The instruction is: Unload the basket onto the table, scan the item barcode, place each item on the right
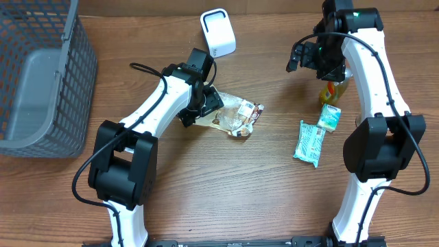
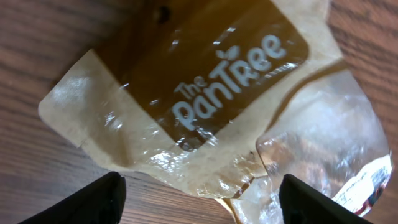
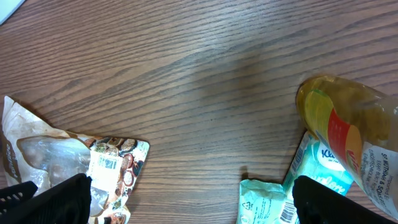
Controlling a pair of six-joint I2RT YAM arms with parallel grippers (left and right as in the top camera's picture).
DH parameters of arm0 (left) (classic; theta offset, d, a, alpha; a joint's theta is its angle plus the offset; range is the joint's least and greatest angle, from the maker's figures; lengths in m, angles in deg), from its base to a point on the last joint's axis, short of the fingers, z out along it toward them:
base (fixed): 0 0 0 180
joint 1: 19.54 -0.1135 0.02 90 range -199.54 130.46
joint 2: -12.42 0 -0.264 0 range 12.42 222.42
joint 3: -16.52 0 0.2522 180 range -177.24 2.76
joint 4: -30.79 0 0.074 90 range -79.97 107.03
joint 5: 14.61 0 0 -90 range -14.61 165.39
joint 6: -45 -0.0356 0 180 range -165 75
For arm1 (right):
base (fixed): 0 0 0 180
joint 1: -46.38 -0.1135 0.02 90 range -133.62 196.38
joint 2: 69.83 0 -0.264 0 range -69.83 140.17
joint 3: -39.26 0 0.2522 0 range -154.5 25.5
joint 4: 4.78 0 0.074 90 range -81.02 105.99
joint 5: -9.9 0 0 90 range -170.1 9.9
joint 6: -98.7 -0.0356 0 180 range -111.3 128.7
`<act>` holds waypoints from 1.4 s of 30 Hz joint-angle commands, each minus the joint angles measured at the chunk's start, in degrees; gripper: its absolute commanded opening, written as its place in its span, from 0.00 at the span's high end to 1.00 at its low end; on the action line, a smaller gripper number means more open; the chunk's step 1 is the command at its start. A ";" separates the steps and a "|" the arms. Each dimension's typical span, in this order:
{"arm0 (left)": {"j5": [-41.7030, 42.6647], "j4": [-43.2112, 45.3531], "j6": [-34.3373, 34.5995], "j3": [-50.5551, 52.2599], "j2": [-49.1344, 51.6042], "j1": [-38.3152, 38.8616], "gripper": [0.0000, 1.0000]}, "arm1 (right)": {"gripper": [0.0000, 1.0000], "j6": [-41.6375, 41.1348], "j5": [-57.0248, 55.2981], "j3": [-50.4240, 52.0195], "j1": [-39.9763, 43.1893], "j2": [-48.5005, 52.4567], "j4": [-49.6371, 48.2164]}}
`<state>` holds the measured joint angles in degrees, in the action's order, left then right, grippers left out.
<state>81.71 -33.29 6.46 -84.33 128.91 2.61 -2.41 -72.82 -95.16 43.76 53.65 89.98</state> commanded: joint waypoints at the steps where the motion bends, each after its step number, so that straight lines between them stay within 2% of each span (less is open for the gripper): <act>1: -3.87 -0.15 11.02 0.81 0.42 1.33 0.15 | 0.00 0.31 0.33 -1.44 0.07 -1.03 -0.17; 4: -7.43 -0.07 14.88 0.81 0.42 2.67 0.13 | 0.00 0.31 0.33 -1.44 0.07 -1.03 -0.17; 13: -9.73 1.14 15.13 1.05 0.42 4.28 0.13 | 0.00 0.31 0.33 -1.44 0.07 -1.03 -0.17; 16: -9.75 1.73 17.11 1.99 0.42 4.28 0.13 | 0.00 0.31 0.33 -1.44 0.07 -1.03 -0.17; 20: -9.75 6.43 17.35 5.49 0.42 4.28 0.15 | 0.00 0.31 0.33 -1.44 0.07 -1.03 -0.17; 26: -9.75 15.26 17.33 11.50 0.42 4.31 0.21 | 0.00 0.31 0.33 -1.44 0.07 -1.03 -0.17; 27: -9.73 16.52 17.31 12.52 0.42 4.31 0.25 | 0.00 0.31 0.33 -1.44 0.07 -1.03 -0.17; 36: -9.75 17.25 13.49 13.53 0.42 4.57 0.36 | 0.00 0.31 0.33 -1.44 0.07 -1.03 -0.17; 42: -9.77 17.20 11.26 13.53 0.42 4.55 0.48 | 0.00 0.31 0.33 -1.44 0.07 -1.03 -0.17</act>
<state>72.84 -14.83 20.71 -72.96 127.82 7.00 -2.39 -72.82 -95.16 43.76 53.65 90.00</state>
